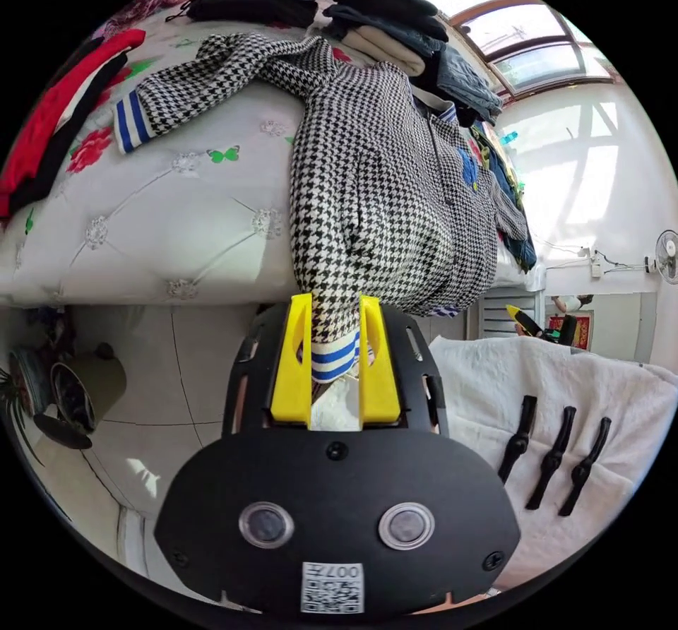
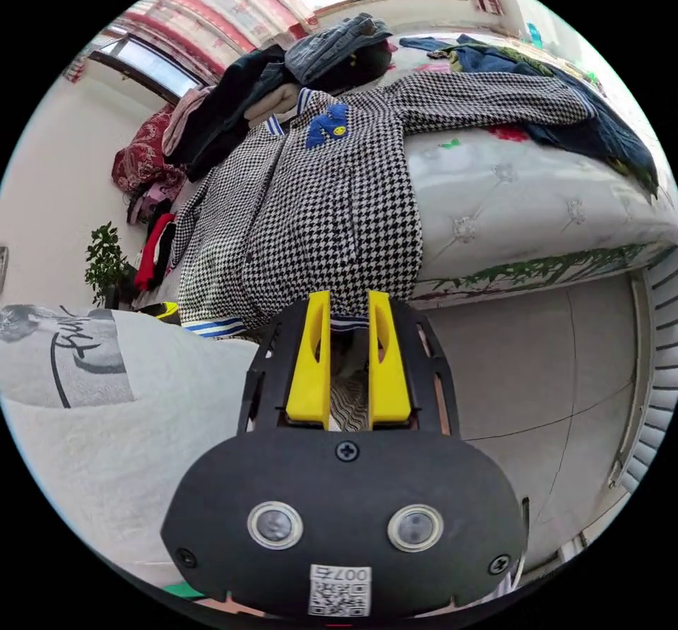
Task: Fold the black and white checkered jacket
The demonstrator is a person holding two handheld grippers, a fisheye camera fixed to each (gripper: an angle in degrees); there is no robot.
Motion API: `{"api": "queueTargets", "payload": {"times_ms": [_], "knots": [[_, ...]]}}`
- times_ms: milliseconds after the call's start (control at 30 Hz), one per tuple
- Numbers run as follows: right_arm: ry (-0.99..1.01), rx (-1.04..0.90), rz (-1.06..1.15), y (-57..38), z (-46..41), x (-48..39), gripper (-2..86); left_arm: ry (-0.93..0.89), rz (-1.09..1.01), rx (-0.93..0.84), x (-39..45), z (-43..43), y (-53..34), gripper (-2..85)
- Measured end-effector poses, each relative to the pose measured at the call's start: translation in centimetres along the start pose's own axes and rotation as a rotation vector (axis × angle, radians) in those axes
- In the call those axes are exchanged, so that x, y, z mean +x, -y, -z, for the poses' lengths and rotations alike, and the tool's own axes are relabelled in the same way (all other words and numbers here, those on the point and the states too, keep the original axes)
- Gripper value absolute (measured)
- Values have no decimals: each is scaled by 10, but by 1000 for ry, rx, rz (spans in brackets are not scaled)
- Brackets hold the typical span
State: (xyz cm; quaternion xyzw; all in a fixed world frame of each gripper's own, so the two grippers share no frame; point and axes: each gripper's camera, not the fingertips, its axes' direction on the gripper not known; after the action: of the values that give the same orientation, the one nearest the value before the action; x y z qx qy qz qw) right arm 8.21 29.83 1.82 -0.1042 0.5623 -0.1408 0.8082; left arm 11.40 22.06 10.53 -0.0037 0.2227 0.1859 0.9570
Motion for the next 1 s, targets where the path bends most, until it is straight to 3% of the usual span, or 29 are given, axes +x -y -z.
{"api": "queueTargets", "payload": {"times_ms": [233,433,533,767,833,900,1000], "knots": [[143,-142,203,50,-73,-104,56,188,14,145,-31,56,45,122],[-8,-188,362,63,-95,-160,48,485,-82,206,-40,78,103,155],[-74,-183,311,61,-96,-155,43,539,-134,103,-56,62,134,158],[-6,-73,18,42,-83,-126,26,575,-242,-128,-102,46,174,142],[-2,-51,-20,36,-83,-123,20,632,-251,-80,-115,61,173,61],[-6,-47,-57,33,-86,-120,15,509,-243,-77,-136,83,176,31],[2,-33,-105,35,-86,-118,8,142,-190,79,-172,146,182,8]]}}
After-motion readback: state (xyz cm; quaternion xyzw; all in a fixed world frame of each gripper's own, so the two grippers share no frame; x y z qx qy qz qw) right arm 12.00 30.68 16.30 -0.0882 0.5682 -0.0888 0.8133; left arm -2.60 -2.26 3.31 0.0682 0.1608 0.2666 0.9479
